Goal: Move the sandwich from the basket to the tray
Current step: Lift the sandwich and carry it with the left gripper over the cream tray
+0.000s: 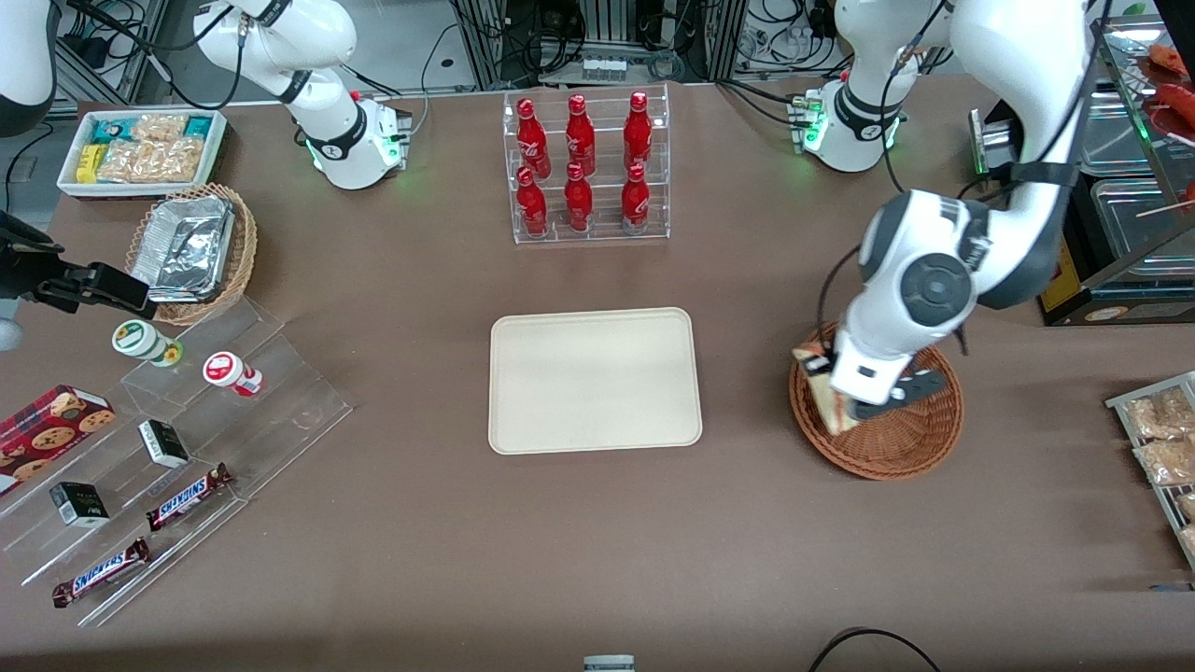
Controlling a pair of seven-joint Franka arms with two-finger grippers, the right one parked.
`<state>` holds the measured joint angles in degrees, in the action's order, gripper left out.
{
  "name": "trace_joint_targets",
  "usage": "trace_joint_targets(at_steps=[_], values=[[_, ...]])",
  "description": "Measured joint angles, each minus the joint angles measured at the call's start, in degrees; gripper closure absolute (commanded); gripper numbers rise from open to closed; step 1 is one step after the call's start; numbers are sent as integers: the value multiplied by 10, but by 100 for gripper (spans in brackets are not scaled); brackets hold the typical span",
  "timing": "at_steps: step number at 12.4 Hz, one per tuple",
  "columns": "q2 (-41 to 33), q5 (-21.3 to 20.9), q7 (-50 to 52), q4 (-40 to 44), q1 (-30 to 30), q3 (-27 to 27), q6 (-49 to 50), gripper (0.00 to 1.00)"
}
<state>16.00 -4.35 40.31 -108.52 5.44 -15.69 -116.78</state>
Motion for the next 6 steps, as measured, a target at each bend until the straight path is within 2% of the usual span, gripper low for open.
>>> trace_joint_targets(at_steps=[3,6], values=[[16,0,-2,13,21,-53,0,100],[77,0,22,67,84,-58,-2,100]])
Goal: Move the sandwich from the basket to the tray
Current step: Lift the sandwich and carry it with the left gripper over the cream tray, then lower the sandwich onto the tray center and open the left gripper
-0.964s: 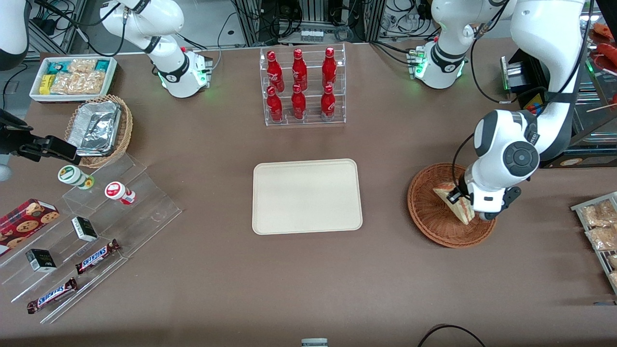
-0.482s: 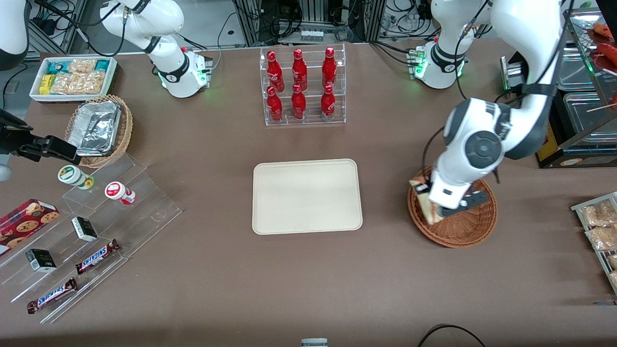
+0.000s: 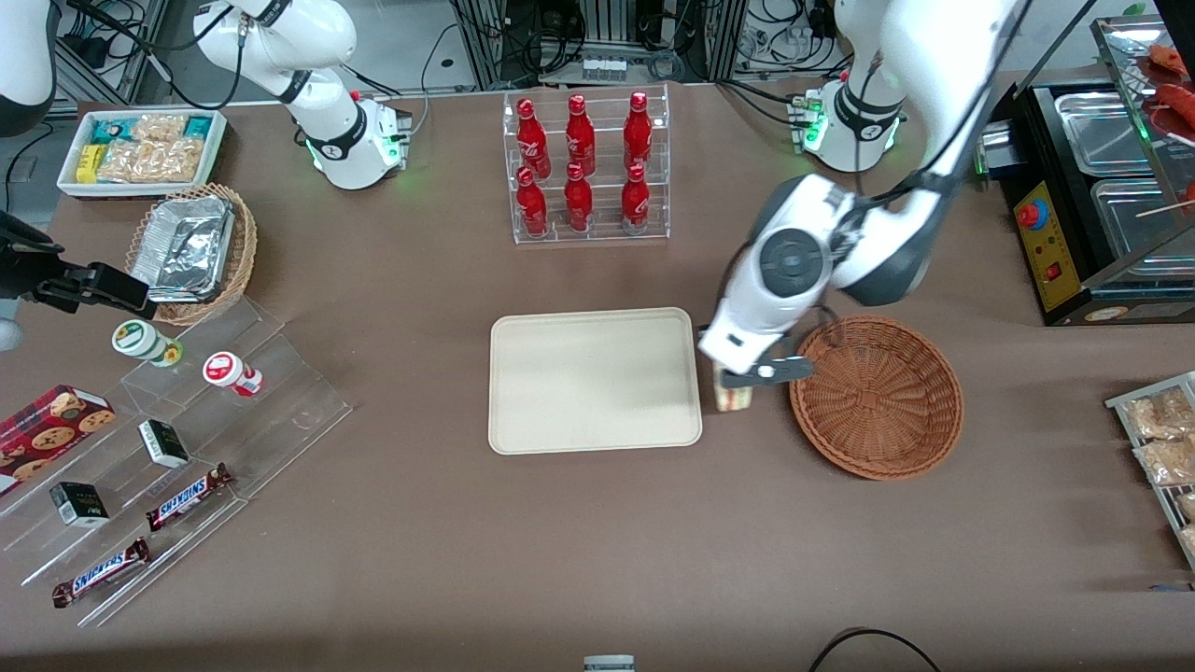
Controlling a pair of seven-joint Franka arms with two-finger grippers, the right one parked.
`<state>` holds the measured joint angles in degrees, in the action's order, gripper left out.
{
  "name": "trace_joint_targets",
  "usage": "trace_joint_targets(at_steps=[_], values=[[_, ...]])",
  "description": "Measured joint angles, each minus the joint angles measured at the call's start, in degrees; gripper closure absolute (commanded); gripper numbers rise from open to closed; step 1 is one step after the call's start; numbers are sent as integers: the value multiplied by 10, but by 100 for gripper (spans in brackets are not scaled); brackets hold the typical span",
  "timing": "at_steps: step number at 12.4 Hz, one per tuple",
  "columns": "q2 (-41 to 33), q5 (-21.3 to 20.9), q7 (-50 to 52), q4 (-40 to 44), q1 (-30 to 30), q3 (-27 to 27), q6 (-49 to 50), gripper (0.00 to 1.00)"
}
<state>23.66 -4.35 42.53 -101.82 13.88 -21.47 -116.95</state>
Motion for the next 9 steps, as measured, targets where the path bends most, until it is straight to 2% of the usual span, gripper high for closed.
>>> trace_joint_targets(at_steps=[3,9], values=[[68,-4,43,70,58,0,-1,100],[176,-48,164,191,155,1,0,100]])
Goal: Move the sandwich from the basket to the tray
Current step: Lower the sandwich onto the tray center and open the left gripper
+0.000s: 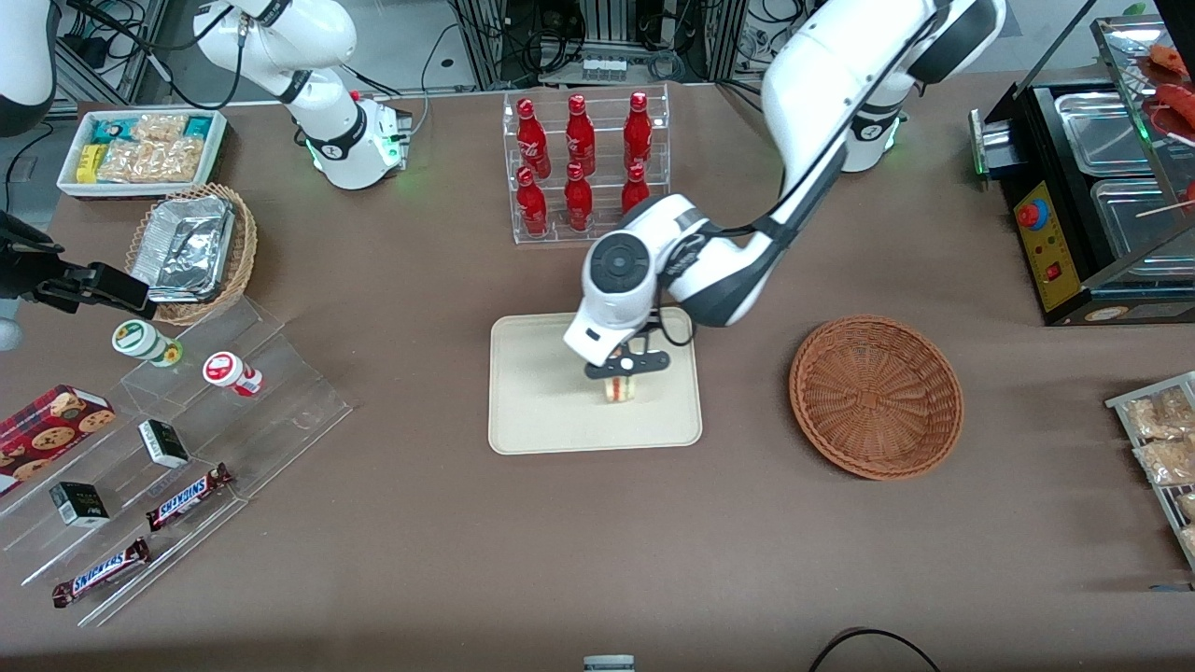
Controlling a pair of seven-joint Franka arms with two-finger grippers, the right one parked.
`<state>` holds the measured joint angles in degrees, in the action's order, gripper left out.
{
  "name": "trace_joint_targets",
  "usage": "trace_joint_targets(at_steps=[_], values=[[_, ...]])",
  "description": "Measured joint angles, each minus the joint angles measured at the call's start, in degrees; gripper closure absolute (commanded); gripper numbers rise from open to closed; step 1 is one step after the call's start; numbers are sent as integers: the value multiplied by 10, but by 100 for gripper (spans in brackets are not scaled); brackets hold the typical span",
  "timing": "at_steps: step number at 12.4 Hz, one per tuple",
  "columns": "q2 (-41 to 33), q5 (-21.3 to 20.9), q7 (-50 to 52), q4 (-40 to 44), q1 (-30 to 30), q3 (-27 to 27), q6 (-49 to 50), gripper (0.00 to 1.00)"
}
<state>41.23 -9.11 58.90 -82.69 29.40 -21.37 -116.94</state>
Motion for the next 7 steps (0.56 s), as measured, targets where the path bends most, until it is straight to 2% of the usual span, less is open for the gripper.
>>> trace_joint_targets(at_steps=[2,7], values=[[29,-33,38,27,18,0,1,100],[56,-39,53,47,22,2,1,100]])
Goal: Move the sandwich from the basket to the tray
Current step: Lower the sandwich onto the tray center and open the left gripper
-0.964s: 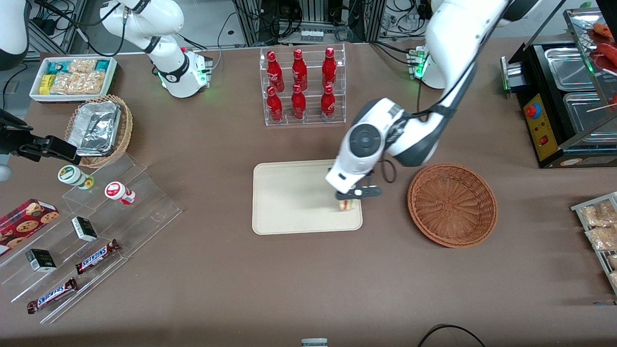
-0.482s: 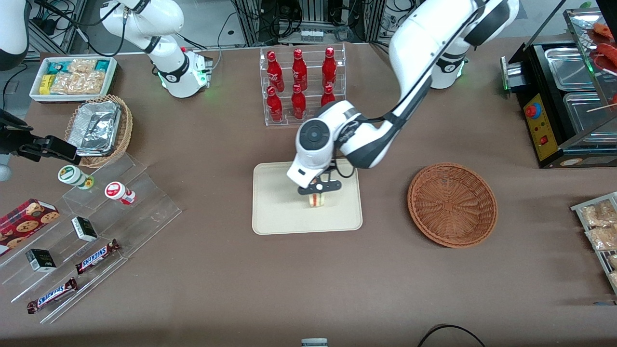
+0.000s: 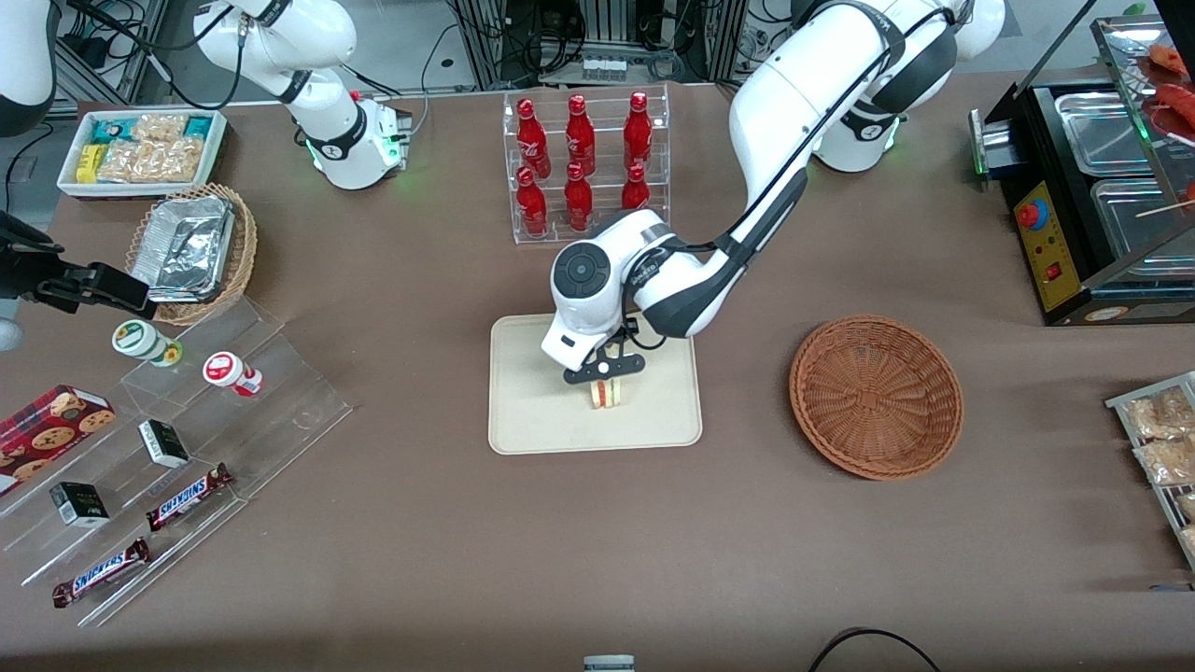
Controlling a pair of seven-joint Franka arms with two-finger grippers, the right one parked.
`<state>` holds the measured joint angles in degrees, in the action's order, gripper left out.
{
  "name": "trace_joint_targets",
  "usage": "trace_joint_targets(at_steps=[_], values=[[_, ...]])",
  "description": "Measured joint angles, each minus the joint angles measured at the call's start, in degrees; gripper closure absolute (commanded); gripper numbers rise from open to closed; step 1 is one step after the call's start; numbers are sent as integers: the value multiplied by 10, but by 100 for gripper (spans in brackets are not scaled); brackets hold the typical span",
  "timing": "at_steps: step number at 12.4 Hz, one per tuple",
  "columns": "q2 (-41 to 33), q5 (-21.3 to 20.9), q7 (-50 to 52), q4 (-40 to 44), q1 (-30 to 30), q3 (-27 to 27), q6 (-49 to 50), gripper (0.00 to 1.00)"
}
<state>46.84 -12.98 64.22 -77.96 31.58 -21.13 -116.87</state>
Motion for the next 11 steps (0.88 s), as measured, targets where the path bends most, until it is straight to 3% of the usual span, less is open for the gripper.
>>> trace_joint_targets(at_steps=[1,2,3,11], values=[[3,0,10,1,0,0,0,100],[6,0,20,3,0,0,0,57],[11,0,27,6,0,0,0,1],[10,0,12,82,0,-3,63,0]])
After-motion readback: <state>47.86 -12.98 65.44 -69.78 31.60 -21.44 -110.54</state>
